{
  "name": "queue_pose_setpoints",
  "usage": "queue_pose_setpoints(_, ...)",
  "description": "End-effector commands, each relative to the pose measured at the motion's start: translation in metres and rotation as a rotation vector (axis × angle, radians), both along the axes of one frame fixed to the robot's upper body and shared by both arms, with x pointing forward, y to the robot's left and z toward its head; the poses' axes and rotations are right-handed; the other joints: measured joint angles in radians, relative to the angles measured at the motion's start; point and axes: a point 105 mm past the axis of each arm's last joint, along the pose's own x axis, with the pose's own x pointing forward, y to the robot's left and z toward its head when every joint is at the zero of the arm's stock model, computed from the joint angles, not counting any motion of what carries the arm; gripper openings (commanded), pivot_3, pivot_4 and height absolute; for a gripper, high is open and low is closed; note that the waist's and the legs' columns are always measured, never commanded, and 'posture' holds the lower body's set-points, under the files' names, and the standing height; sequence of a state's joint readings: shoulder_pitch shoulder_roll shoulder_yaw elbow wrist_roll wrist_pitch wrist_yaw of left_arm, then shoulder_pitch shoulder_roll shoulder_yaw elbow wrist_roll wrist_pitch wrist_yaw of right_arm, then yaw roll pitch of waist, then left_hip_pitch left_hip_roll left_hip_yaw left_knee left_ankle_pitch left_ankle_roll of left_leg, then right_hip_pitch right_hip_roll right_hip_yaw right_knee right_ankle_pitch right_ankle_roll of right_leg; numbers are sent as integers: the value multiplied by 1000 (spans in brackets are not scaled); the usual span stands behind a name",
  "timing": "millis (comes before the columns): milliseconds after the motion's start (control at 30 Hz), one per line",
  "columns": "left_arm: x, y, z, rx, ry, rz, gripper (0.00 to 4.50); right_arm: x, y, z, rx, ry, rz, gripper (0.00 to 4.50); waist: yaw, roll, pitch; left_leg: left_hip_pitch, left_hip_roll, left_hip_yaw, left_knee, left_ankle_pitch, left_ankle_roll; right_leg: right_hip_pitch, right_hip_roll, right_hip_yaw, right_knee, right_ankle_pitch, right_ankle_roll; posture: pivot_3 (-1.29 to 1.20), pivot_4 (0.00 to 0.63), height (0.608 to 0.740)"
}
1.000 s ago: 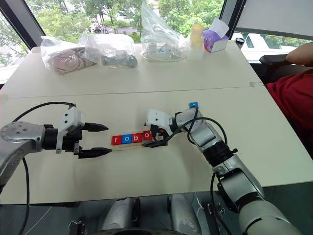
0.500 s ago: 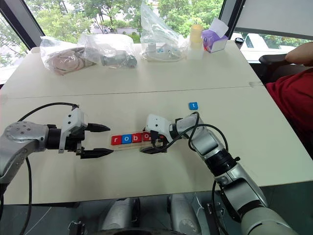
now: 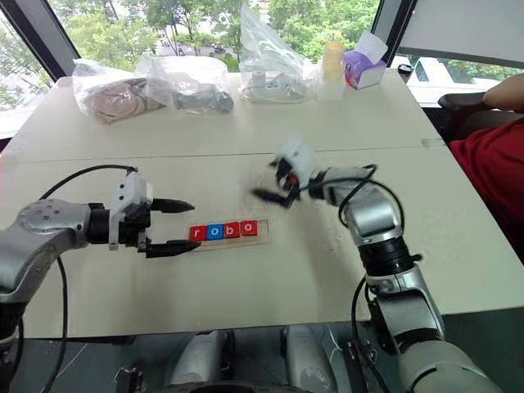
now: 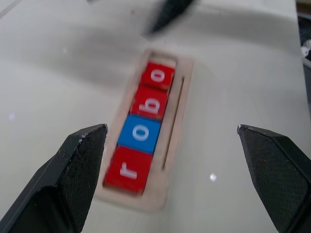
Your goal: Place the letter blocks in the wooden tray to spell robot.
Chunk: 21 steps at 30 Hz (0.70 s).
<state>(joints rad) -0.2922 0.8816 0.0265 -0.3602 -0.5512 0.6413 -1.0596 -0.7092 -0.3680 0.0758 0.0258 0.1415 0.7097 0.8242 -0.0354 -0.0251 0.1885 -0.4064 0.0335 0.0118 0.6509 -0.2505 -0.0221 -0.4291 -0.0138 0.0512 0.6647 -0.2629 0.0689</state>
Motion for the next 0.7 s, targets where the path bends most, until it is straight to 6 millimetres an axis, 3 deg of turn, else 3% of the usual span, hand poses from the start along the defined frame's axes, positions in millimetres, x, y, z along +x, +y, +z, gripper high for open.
queue_pose_setpoints(33,8,-8,21,-43,-99,14,4500,18,-42,7,24,3,-364,4405,-1,0,0,0,0,0,0,0,0,0,0,0,0,0,0,0,150,740)
queue_pose_setpoints(200,24,-19,28,-92,-144,4,4500,23,-82,-23,9,16,-733,4405,-7,0,-1,0,-1,0,-2,0,0,0,0,0,0,0,0,0,150,740)
queue_pose_setpoints(300,33,-25,30,-92,-175,0,4500,22,-77,-30,78,45,-762,4405,-13,0,0,0,-1,1,-2,0,0,-2,1,1,1,1,1,0,150,740)
queue_pose_setpoints(700,43,-44,28,-121,-190,-17,4500,29,-71,-71,38,98,-841,4405,-10,0,0,0,0,1,-2,0,0,-2,1,1,0,2,2,0,150,740)
